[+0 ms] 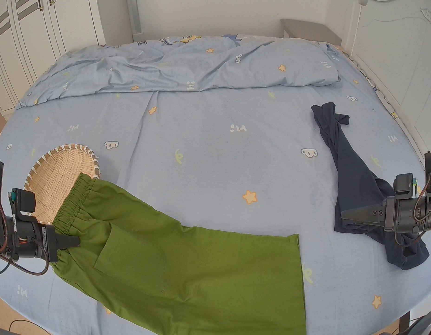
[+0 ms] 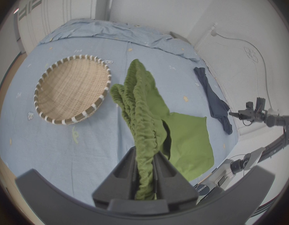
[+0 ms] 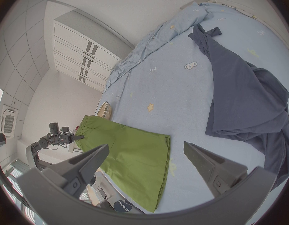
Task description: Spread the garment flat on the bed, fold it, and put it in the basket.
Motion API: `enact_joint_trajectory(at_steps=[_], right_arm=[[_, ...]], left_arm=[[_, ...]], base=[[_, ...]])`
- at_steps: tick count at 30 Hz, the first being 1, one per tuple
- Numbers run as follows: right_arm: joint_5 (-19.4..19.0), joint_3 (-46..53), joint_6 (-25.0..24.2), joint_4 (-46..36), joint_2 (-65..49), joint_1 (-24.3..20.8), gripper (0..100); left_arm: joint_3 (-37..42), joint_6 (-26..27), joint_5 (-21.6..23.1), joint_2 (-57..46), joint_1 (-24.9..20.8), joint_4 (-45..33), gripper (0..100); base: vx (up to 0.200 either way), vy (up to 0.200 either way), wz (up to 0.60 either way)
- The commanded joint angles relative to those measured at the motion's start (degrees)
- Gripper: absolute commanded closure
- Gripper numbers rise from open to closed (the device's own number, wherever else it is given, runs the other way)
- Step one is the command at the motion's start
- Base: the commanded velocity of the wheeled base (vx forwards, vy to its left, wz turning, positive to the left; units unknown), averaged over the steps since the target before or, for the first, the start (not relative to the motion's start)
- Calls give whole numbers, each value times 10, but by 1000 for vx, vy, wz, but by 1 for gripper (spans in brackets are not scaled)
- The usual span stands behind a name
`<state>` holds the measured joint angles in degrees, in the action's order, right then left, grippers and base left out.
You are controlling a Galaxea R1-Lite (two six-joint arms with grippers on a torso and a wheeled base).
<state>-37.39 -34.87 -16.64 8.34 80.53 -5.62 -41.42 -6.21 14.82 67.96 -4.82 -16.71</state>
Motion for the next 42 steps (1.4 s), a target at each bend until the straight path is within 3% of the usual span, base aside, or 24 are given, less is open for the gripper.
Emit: enact_joint_trajectory(at_steps=[1,2,4,5,21,27,29,42], right_arm=[[2,-8,-1,-7,-1,0,0],[2,-10,-1,-7,0,0,0],[2,-10,-1,-7,0,-1,0],[3,-9,-1,-7,0,-1,0],[7,-6,-1,-7,3,-9,0],[13,-6,-1,-7,5,-12,0],[13,-6,0,-6,6,-12,0],[13,-5,0,-7,7,-13,0]], left_arm=[[-27,-29,-68,-6,-125,-3,100],[-35,-53,-90,2,-178,1,100],[-40,-63,-103,4,-207,2,100],[-50,-66,-123,9,-243,2,100],[-118,-76,-184,129,-478,57,100],[-117,-109,-219,172,-523,98,100],[-115,-145,-238,190,-555,119,100],[-111,-152,-239,249,-598,192,100]], base=[[0,0,0],[0,0,0],[0,0,0],[0,0,0],[0,0,0],[0,0,0],[0,0,0],[0,0,0]])
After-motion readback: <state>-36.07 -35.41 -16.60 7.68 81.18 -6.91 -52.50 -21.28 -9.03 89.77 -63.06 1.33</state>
